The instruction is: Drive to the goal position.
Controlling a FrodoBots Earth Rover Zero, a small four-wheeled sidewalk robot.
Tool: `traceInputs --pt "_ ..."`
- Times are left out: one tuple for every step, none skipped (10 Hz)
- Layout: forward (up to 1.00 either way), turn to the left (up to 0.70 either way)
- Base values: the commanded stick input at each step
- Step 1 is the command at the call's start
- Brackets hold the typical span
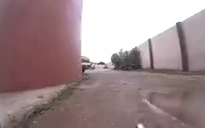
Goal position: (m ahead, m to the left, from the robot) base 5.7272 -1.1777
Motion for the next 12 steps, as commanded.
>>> traceInputs --pt "0.7 -0.35" --pt "0.7 -0.35" --pt "0.7 -0.35" --pt "0.7 -0.2" --pt "0.7 0.0" --pt "0.7 0.0" --pt "0.7 0.0" --pt "0.7 0.0" --pt "0.7 0.0" --pt "0.7 0.0" --pt "0.7 0.0" --pt "0.7 0.0"
